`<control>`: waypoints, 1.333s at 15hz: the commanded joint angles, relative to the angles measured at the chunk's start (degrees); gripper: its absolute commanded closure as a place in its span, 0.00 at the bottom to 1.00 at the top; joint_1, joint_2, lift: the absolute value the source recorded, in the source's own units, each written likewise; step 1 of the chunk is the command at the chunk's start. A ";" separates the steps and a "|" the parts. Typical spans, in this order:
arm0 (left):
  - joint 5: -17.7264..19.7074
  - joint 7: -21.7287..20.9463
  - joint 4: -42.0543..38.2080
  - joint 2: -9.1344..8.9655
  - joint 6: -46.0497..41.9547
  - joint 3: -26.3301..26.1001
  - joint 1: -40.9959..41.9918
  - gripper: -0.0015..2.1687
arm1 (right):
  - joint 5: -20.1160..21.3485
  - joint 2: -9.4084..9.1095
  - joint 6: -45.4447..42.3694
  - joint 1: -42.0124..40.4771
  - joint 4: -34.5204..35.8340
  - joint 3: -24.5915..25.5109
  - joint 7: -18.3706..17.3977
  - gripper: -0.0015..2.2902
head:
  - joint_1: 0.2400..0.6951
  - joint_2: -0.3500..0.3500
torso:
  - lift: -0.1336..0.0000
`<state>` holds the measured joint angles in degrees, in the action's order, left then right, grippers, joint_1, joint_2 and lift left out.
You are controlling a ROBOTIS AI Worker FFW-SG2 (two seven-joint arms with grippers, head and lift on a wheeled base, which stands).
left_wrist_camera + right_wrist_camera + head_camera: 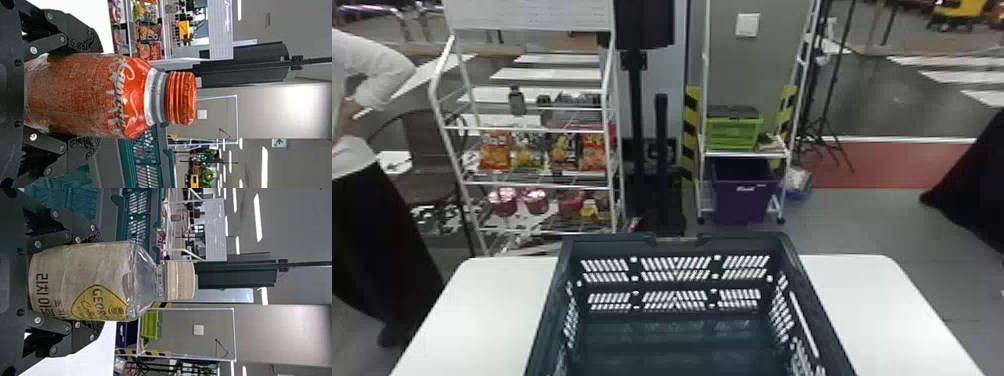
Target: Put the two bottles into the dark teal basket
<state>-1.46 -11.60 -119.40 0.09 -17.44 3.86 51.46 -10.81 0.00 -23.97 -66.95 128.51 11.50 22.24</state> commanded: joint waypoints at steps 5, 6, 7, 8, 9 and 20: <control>0.06 0.35 1.63 -0.24 -2.11 -1.93 1.19 0.87 | 0.00 -0.05 13.03 5.96 12.64 -0.96 -0.44 0.79 | 0.57 0.50 | 1.00; 0.06 0.44 1.63 -0.24 -2.46 -2.01 1.63 0.87 | 0.26 -0.05 19.01 8.33 14.40 -1.57 -0.88 0.79 | 0.57 0.50 | 1.00; 0.06 0.53 1.63 -0.24 -2.63 -2.01 1.89 0.87 | 0.70 -0.05 24.99 11.14 15.54 -2.45 -1.41 0.79 | 0.57 0.50 | 1.00; 0.06 0.61 1.63 -0.24 -2.81 -2.10 2.15 0.87 | 1.49 -0.05 29.73 13.87 16.07 -3.24 -2.64 0.79 | 0.57 0.50 | 1.00; 0.06 0.70 1.45 -0.24 -3.34 -2.10 2.59 0.87 | 2.63 -0.05 34.65 16.94 16.51 -4.56 -4.22 0.79 | 0.57 0.50 | 1.00; 2.25 1.05 4.88 0.88 -4.74 -2.01 1.45 0.87 | 6.06 3.60 94.42 57.11 8.77 -25.21 -24.18 0.79 | 0.57 0.50 | 1.00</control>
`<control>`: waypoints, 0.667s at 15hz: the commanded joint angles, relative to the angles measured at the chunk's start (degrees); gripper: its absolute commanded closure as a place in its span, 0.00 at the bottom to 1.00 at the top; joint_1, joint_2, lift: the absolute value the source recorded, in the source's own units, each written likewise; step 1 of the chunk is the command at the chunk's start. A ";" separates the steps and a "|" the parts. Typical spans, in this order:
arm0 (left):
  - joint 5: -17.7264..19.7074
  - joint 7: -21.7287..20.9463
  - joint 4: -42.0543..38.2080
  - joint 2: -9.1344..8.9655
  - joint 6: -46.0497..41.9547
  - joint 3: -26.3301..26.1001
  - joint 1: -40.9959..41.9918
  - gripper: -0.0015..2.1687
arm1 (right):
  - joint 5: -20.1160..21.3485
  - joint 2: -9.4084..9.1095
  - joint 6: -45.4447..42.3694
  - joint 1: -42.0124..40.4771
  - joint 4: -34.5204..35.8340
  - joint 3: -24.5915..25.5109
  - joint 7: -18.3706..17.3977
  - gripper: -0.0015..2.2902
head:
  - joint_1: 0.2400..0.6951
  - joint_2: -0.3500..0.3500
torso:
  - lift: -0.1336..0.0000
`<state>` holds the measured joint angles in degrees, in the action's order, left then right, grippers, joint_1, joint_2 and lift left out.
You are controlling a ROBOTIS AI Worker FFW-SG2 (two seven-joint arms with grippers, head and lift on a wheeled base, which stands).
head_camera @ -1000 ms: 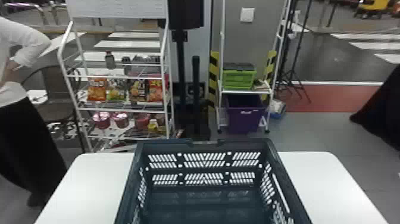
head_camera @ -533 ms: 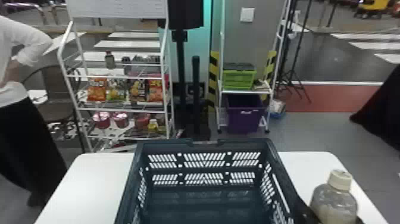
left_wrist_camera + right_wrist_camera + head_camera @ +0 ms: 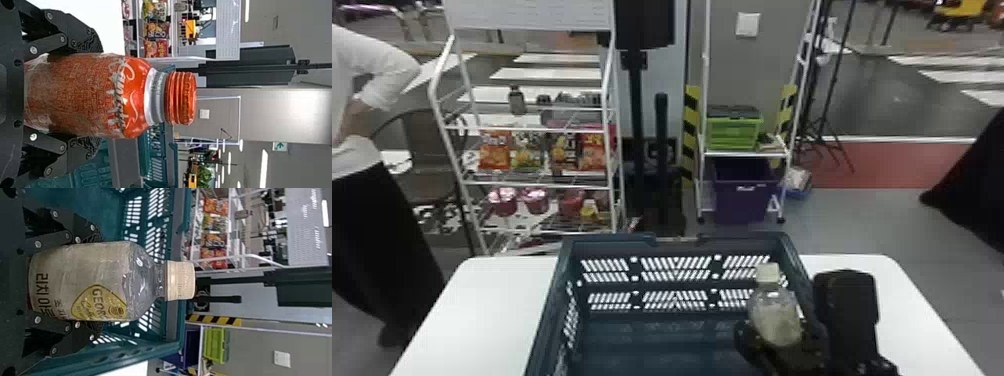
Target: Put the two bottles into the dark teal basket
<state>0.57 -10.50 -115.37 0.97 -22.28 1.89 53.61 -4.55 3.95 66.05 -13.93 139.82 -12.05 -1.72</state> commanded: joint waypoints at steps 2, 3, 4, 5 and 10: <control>0.40 -0.04 1.64 -0.09 0.27 -0.13 -1.58 0.87 | -0.72 -1.05 8.80 10.33 -7.98 -4.21 -1.18 0.79 | 0.57 0.50 | 1.00; 0.48 -0.04 1.82 -0.18 0.45 -0.13 -1.75 0.87 | -1.16 -1.75 11.96 13.05 -10.27 -4.82 -1.36 0.79 | 0.57 0.50 | 1.00; 0.48 -0.04 2.26 -0.27 0.45 -0.13 -2.02 0.87 | -1.16 -2.72 13.72 15.51 -13.17 -5.44 -1.36 0.79 | 0.57 0.50 | 1.00; 0.48 -0.04 2.43 -0.35 0.62 -0.13 -2.28 0.87 | -1.42 -3.78 14.78 17.62 -15.89 -5.61 -1.36 0.79 | 0.57 0.50 | 1.00; 0.92 -0.04 2.52 -0.35 0.80 0.05 -2.63 0.87 | -1.95 -4.00 17.24 23.25 -25.65 -7.46 -1.36 0.44 | 0.57 0.50 | 1.00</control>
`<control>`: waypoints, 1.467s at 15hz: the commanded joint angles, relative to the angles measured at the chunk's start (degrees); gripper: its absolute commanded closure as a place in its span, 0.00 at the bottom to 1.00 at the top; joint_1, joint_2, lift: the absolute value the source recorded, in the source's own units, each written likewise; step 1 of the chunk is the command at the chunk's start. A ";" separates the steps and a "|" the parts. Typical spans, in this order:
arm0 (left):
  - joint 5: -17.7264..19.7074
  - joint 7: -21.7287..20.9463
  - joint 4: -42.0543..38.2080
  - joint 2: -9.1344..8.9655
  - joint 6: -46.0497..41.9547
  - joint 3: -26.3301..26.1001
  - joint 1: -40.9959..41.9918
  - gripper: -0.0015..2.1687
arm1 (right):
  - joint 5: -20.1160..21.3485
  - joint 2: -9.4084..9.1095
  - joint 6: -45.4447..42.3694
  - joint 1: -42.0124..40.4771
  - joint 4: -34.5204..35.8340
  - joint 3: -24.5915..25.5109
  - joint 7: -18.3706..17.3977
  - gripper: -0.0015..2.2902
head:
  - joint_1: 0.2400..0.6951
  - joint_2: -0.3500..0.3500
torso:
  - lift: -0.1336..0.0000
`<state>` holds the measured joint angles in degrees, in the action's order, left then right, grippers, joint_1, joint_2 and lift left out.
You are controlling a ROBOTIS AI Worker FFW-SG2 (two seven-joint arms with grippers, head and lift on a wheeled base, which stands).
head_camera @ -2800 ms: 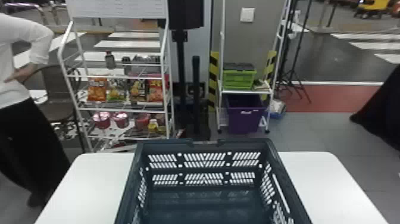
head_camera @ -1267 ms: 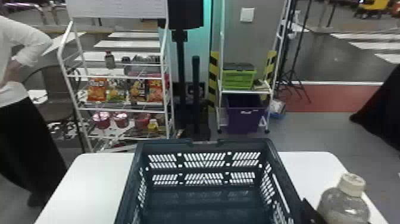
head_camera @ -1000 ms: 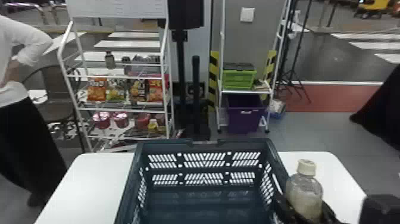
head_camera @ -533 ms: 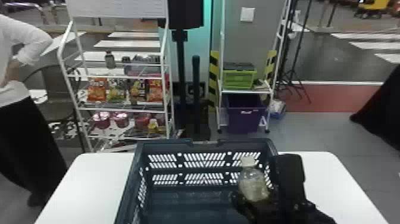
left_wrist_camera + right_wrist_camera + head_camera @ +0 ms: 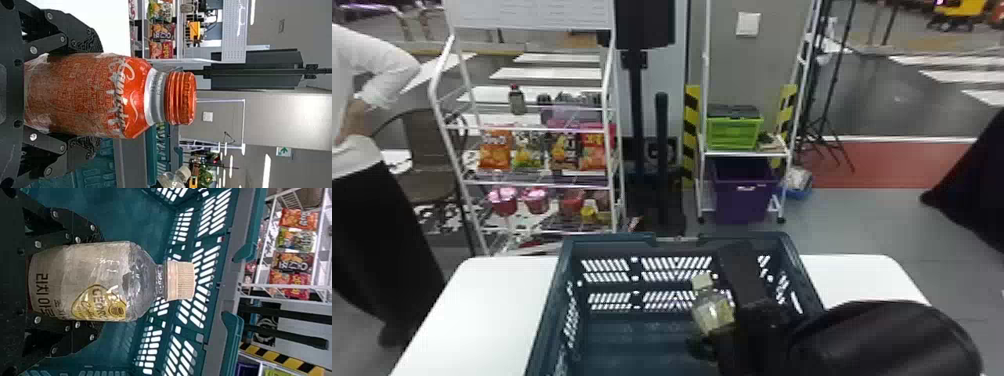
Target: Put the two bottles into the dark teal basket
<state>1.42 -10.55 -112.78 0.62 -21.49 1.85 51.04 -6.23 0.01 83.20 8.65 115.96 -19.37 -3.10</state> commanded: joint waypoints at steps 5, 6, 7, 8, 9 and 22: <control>0.34 0.00 -0.43 0.17 1.23 0.08 -0.59 0.87 | -1.68 -0.06 0.25 0.05 -1.18 0.38 0.02 0.00 | 0.57 0.50 | 1.00; 0.34 0.00 -0.78 0.26 1.58 0.08 -0.68 0.87 | -1.59 -0.06 -0.27 -0.74 1.46 0.56 0.02 0.01 | 0.57 0.50 | 1.00; 0.34 0.00 -0.96 0.26 1.58 0.08 -0.77 0.87 | -1.50 -0.06 -1.50 -2.14 4.18 0.65 0.02 0.01 | 0.57 0.50 | 1.00; 0.43 0.00 -1.13 0.35 1.76 0.17 -0.86 0.87 | -1.59 0.43 -3.26 -3.99 6.82 0.91 0.11 0.01 | 0.57 0.50 | 1.00; 0.51 0.00 -1.39 0.35 1.76 0.26 -0.86 0.87 | -1.59 2.10 -6.60 -6.71 10.16 1.44 0.29 0.01 | 0.57 0.50 | 1.00; 0.78 0.26 -6.14 0.96 6.68 1.31 -0.33 0.87 | -2.91 9.13 -82.19 -57.16 19.39 15.06 5.82 0.02 | 0.57 0.50 | 1.00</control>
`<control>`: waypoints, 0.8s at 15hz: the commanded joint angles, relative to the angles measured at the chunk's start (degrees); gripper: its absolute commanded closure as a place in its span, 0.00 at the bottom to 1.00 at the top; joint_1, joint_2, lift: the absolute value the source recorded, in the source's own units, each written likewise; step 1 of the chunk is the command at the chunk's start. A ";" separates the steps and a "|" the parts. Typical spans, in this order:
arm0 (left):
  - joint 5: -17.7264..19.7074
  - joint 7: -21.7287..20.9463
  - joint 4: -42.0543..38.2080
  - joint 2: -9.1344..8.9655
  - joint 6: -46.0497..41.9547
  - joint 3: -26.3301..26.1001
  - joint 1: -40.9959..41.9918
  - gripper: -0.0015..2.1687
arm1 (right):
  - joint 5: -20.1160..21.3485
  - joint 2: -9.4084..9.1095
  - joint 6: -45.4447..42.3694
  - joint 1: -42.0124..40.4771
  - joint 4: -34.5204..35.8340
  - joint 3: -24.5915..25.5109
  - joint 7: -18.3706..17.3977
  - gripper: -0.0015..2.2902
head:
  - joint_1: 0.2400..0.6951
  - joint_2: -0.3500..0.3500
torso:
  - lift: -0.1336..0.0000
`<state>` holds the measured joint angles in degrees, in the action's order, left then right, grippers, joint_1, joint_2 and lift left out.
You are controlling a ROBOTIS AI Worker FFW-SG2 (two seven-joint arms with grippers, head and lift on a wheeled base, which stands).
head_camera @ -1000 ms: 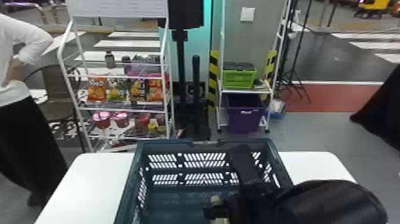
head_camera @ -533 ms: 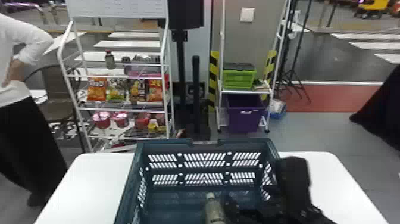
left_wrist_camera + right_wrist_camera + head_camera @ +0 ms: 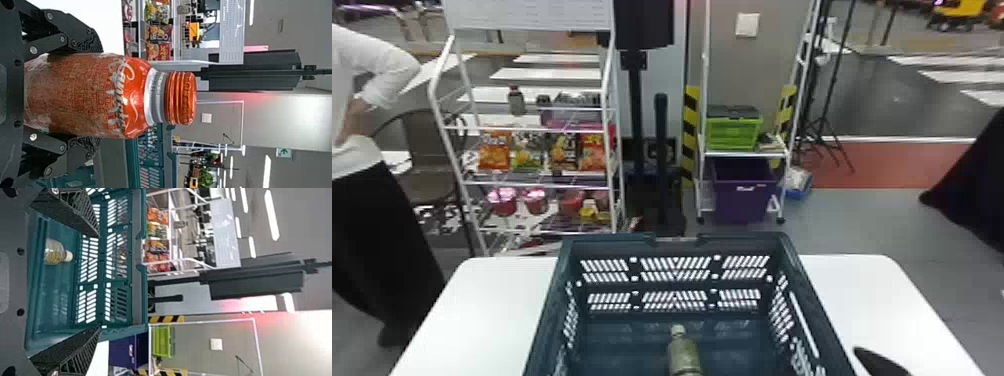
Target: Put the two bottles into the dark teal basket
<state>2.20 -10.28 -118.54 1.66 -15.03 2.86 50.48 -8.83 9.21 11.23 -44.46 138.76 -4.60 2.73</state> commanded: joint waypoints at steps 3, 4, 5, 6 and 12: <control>0.08 -0.01 -2.58 -0.69 1.11 1.54 0.49 0.87 | -0.75 -1.03 -27.26 -9.24 -11.24 0.29 0.97 0.02 | 0.57 0.50 | 1.00; 0.08 -0.01 -4.51 -1.04 3.04 2.68 0.76 0.87 | -1.46 -1.39 -32.18 -10.30 -13.78 0.29 1.84 0.02 | 0.57 0.50 | 1.00; 0.08 -0.09 -6.53 -1.22 4.27 3.38 0.93 0.87 | -1.72 -1.47 -36.23 -11.26 -15.98 0.38 2.28 0.02 | 0.57 0.50 | 1.00; 0.17 -0.27 -9.26 -1.48 7.44 4.52 1.02 0.87 | -1.81 -1.47 -39.57 -12.14 -17.65 0.38 2.37 0.02 | 0.57 0.50 | 1.00; -0.36 -3.08 -26.57 -1.81 33.10 7.60 -3.20 0.87 | -2.33 -2.70 -48.53 -14.08 -21.96 0.47 3.95 0.02 | 0.57 0.50 | 1.00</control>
<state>2.28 -13.02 -141.73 0.00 12.39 10.42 49.10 -11.11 7.18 -35.76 -58.15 117.43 -4.13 6.24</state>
